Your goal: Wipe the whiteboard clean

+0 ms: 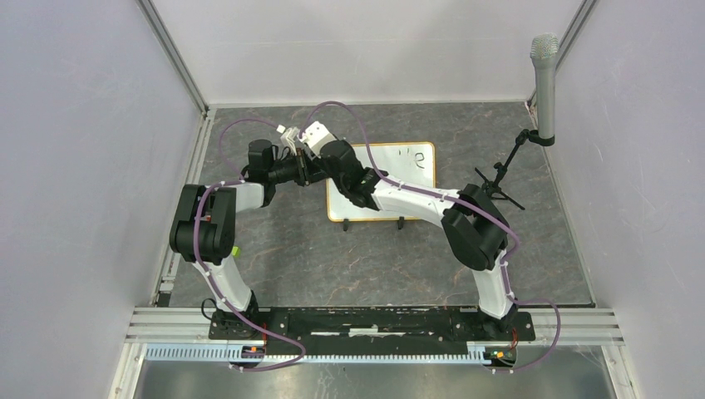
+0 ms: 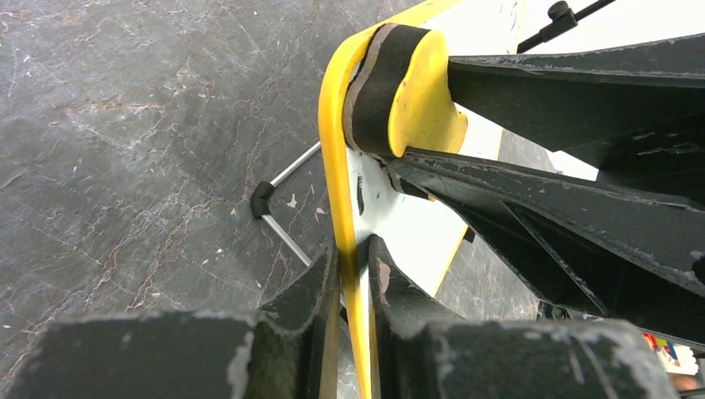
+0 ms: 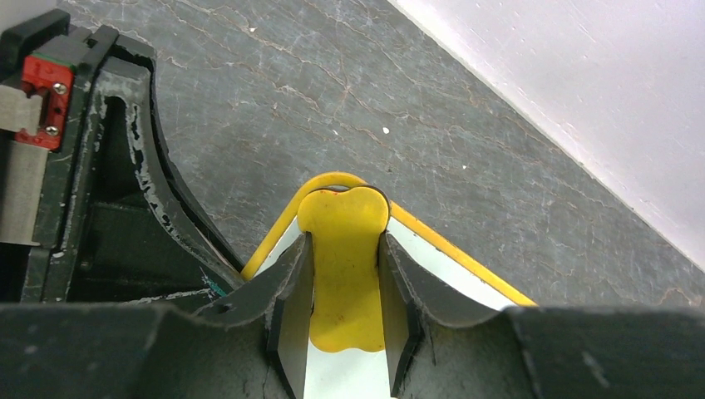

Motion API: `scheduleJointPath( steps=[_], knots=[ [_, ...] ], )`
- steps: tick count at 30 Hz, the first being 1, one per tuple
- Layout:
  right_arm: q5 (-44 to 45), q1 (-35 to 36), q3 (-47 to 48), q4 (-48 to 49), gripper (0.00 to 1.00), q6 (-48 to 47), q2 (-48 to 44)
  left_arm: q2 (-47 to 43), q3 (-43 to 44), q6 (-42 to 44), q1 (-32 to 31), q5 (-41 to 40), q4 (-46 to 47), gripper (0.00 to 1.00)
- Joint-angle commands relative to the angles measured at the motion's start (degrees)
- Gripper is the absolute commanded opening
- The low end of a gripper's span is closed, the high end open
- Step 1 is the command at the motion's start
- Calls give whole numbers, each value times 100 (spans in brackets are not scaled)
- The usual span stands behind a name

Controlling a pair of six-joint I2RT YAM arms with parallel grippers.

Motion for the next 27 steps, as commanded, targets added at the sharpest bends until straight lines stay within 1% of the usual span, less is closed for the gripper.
scheduleJointPath(
  steps=[1,5,14,20,27],
  knots=[
    [-509,-75,-48,-32,37,-302,76,36,-73,623,-38,-542,-409,2],
    [-931,-23,-418,39,36,-664,-28,36,-74,623,-33,-549,-409,2],
    [-1315,-11,-1081,28,36,-708,-268,36,-82,625,-33,-559,-409,2],
    [-1258,-35,-1412,85,35,-649,-336,38,-78,628,-33,-558,-409,2],
    [-807,-134,-1742,39,34,-413,-551,36,-73,626,-33,-577,-439,2]
  ],
)
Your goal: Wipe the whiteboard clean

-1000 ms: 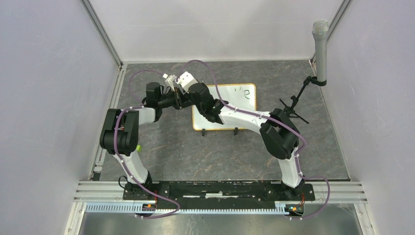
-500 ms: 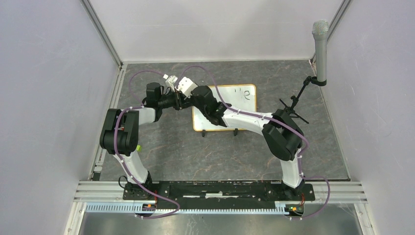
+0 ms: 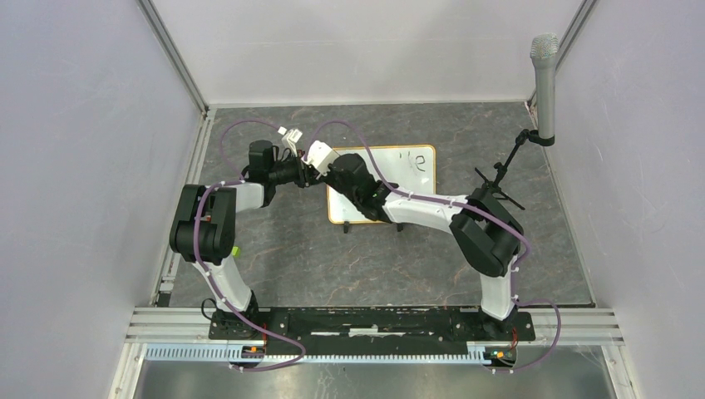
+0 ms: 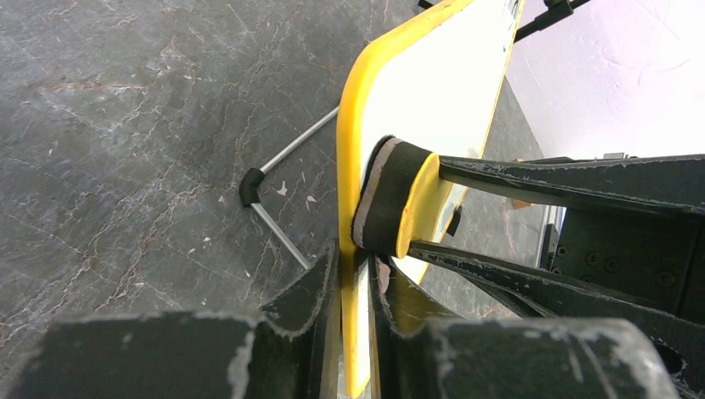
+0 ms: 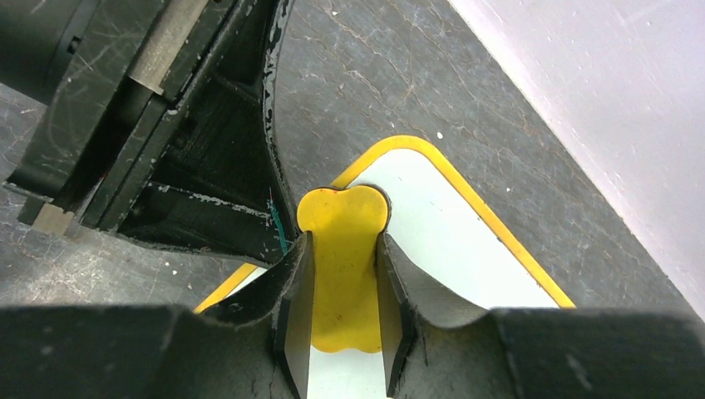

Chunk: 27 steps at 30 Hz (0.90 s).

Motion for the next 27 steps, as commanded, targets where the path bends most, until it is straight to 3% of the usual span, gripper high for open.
scheduleJointPath(
  steps=[1,16,27],
  knots=[
    [422,-167,-504,-774,34,278,-59,45,-51,620,-29,-678,-278,2],
    [956,-750,-1747,-485,34,928,-1053,45,-51,632,-38,-691,-295,2],
    [791,-349,-577,-936,34,613,-493,36,-51,657,-55,-700,-331,2]
  ],
)
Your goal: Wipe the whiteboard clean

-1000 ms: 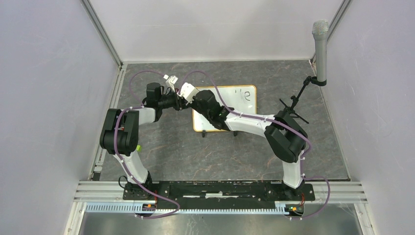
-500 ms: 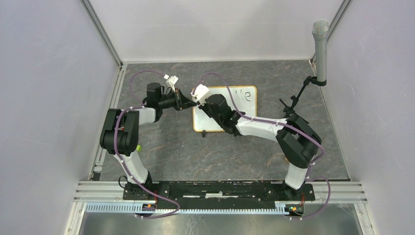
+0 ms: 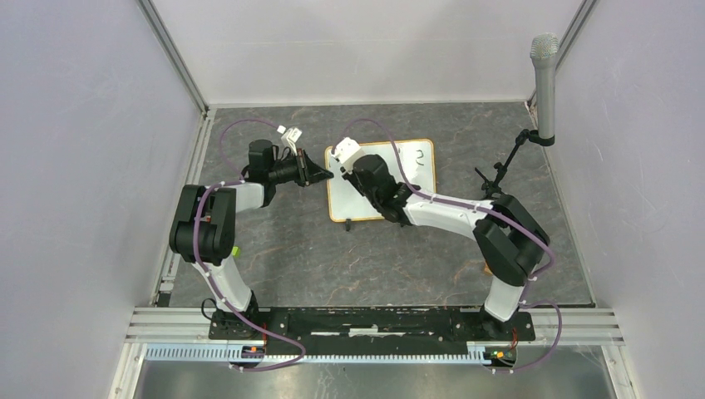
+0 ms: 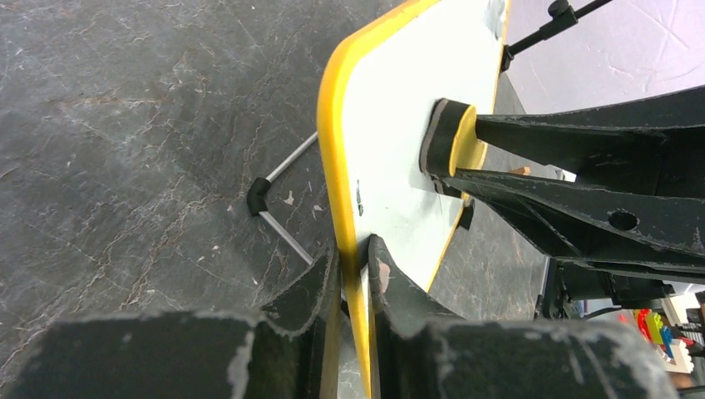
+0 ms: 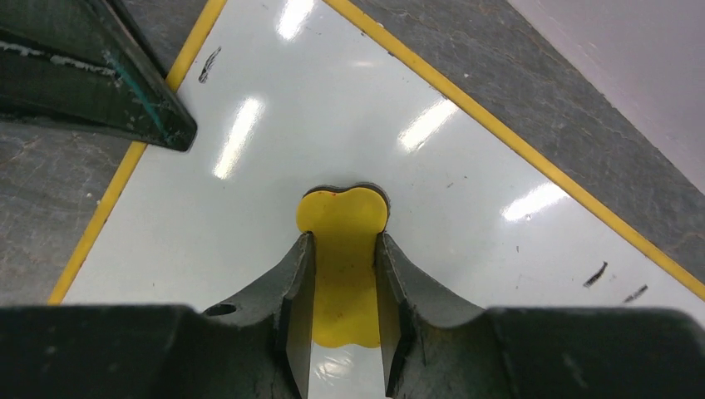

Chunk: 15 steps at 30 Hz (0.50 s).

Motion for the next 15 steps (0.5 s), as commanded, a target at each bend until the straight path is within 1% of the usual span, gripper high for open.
scheduleJointPath(
  steps=[1,4,6,8,10,14,15],
  knots=[
    [425,72,692,-664,34,-214,564,59,-43,645,-38,-607,-407,2],
    [336,114,980,-707,34,-143,689,49,-43,645,-45,-599,-433,4],
    [310,112,1075,-725,34,-89,692,36,-34,670,-44,-565,-482,12],
    [312,113,1064,-708,34,-61,642,27,-18,723,-44,-548,-577,26],
    [312,116,1015,-703,35,-61,576,14,14,764,-44,-523,-695,35],
    [376,116,805,-632,35,-78,393,-29,-31,769,-44,-445,-734,47],
    [376,122,759,-605,34,-63,356,-46,-50,788,-44,-442,-734,48]
  ],
)
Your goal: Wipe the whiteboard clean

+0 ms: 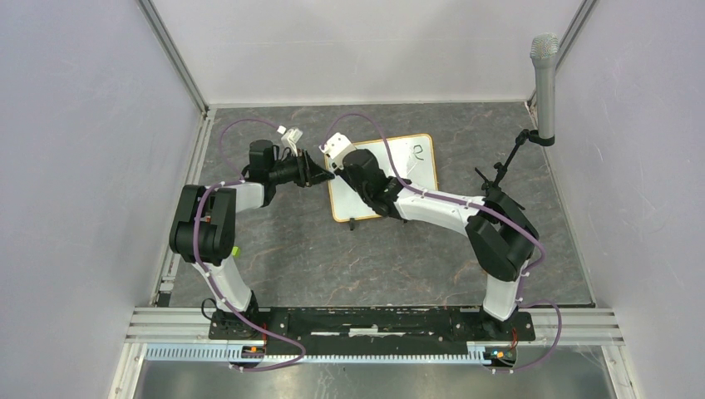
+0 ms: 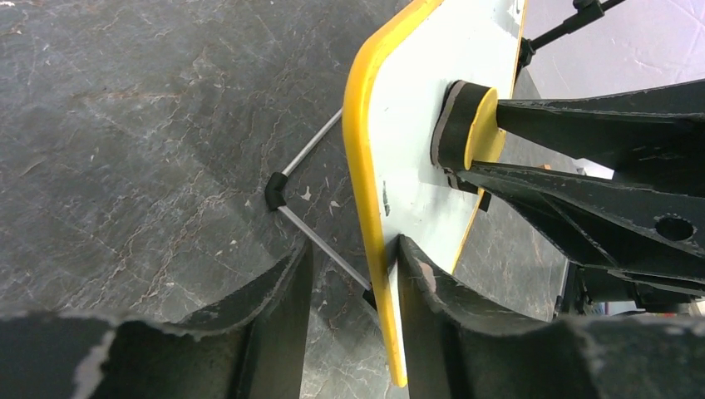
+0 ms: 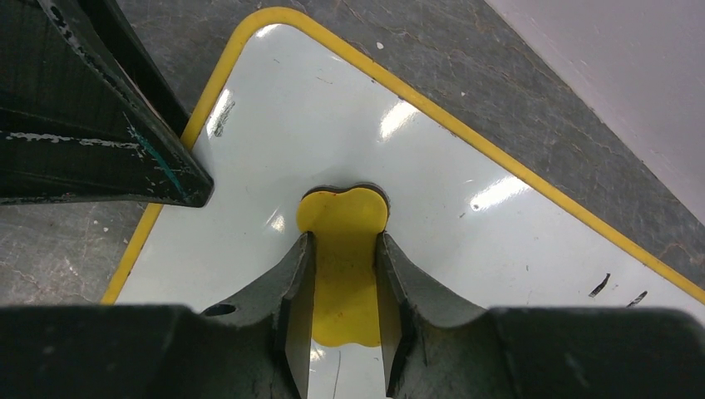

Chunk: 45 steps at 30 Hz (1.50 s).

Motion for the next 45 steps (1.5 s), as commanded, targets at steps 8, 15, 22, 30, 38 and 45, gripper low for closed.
scheduleJointPath(
  steps=[8,15,22,30,38,45],
  knots=[
    [-46,114,-262,103,35,75,-314,-104,-72,778,-190,-106,-854,51],
    [-4,238,-125,89,35,29,-262,-146,-98,880,-222,30,-1140,40],
    [-73,294,-31,176,35,-68,-142,-137,-121,830,-215,-30,-1140,33],
    [-76,405,191,207,35,-182,148,-232,-124,1007,-294,-440,-1166,10],
    [65,445,696,287,35,15,449,-259,-106,1097,-373,-645,-1188,4],
    [1005,412,1048,356,36,242,693,-203,-62,1093,-378,-598,-1212,3]
  ],
)
